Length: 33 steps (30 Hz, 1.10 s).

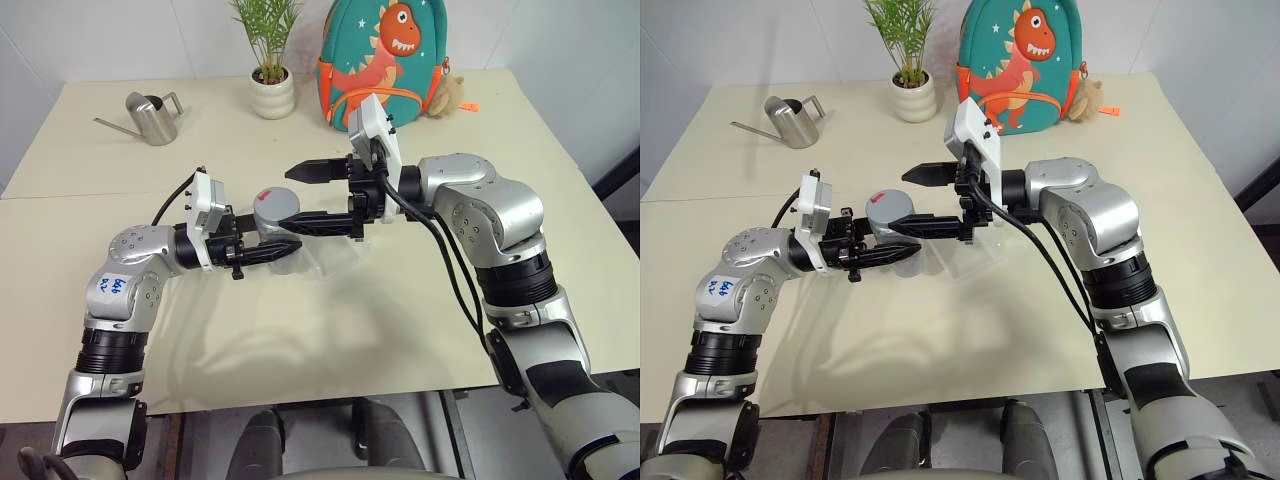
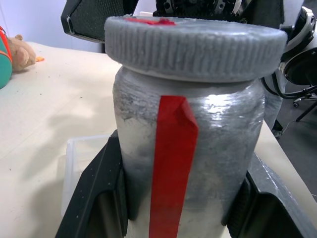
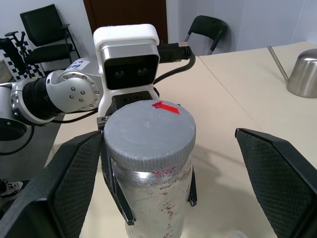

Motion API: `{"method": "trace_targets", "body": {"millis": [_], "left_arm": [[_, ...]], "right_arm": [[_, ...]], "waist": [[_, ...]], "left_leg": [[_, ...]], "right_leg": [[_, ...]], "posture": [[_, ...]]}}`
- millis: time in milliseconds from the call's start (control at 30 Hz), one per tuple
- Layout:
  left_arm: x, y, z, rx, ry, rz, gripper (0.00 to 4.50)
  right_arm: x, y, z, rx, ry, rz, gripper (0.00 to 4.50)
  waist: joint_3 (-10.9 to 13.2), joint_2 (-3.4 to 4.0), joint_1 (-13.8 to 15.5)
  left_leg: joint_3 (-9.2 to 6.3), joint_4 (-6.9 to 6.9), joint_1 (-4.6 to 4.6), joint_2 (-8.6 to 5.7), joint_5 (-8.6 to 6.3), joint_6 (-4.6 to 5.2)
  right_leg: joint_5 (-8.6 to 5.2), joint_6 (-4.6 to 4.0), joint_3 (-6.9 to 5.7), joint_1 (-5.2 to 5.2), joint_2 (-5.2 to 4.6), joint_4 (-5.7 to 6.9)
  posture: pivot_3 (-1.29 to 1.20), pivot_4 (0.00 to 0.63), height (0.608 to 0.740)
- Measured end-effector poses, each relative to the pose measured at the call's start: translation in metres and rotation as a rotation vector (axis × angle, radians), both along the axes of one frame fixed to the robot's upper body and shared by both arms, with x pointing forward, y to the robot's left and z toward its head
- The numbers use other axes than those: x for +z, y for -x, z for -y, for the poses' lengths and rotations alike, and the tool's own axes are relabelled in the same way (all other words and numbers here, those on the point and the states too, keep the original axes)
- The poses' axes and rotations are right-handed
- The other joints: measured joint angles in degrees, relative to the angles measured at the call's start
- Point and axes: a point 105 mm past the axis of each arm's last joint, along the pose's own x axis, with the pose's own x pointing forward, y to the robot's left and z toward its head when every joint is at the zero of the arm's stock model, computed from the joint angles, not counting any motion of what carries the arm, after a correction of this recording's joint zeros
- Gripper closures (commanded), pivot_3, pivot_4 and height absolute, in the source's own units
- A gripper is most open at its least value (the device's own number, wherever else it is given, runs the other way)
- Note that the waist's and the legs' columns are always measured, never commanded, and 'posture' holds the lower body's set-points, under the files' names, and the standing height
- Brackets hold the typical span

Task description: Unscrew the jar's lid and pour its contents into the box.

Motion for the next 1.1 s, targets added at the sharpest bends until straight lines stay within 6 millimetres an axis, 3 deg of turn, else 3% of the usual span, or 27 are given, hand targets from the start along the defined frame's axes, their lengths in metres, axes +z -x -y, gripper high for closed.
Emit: {"method": "trace_targets", "body": {"millis": [467, 700, 900, 1000, 1100], "left_arm": [[0.001, 0.002, -0.002, 0.003, -0.008, 0.007, 2.58], [0.001, 0.002, -0.002, 0.003, -0.008, 0.007, 2.58], [0.0, 0.002, -0.002, 0.004, -0.007, 0.007, 2.58], [0.0, 0.002, -0.002, 0.008, -0.006, 0.007, 2.58], [0.001, 0.0, -0.004, 0.022, -0.001, 0.007, 2.58]], "right_arm": [[0.01, 0.009, -0.003, 0.079, -0.064, -0.019, 0.03], [-0.003, 0.001, -0.013, 0.05, -0.011, -0.041, 0.03], [-0.003, -0.002, -0.015, 0.04, -0.001, -0.04, 0.03], [-0.004, -0.001, -0.017, 0.049, -0.004, -0.045, 0.64], [-0.003, 0.001, -0.019, 0.073, -0.008, -0.049, 1.61]], "waist": [[0.0, 0.0, 0.0], [0.0, 0.0, 0.0], [0.0, 0.0, 0.0], [0.0, 0.0, 0.0], [0.0, 0.0, 0.0]], "left_leg": [[0.0, 0.0, 0.0, 0.0, 0.0, -0.01], [0.0, 0.0, 0.0, 0.0, 0.0, -0.01], [0.0, 0.0, 0.0, 0.0, 0.01, -0.01], [0.0, 0.0, 0.0, 0.0, 0.01, -0.01], [0.0, 0.0, 0.0, 0.0, 0.01, -0.01]], "right_leg": [[0.0, 0.0, 0.0, 0.0, 0.0, 0.01], [0.0, 0.0, 0.0, 0.0, 0.0, 0.01], [0.0, 0.0, 0.0, 0.0, 0.0, 0.0], [0.0, 0.0, 0.0, 0.0, 0.0, 0.0], [0.0, 0.0, 0.0, -0.01, 0.0, 0.01]], "posture": [[0.0, 0.15, 0.74], [0.0, 0.15, 0.74], [0.0, 0.15, 0.74], [0.0, 0.15, 0.74], [0.0, 0.15, 0.74]]}}
